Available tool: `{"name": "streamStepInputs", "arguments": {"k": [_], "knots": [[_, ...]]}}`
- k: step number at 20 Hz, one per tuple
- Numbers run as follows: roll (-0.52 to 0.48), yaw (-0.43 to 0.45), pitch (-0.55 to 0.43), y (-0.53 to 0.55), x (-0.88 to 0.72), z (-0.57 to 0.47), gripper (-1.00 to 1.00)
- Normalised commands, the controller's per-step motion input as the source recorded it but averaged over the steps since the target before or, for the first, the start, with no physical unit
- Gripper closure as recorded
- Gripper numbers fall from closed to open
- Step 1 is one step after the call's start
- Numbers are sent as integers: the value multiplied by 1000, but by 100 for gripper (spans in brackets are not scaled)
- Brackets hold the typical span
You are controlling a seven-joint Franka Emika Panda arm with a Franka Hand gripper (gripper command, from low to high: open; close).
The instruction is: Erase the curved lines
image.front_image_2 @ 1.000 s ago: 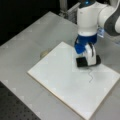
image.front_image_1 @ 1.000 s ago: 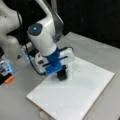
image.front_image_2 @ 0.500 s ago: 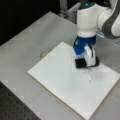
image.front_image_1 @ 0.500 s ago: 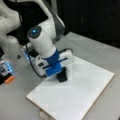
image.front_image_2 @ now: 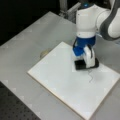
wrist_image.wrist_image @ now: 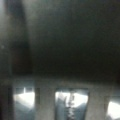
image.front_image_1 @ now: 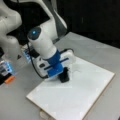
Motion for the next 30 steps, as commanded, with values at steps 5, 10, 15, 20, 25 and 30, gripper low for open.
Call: {"name": "streamStepInputs", "arguments": {"k": [5,10,15,20,25,30], "knots": [[20,-156,-227,366,-282,-463,100],[14,-189,-221,358,-257,-465,100],[8,-228,-219,363,-198,-484,100],[6,-281,-232,429,-114,-537,100],[1,-323,-211,427,-88,-550,100],[7,-341,-180,398,-97,-535,100]]}}
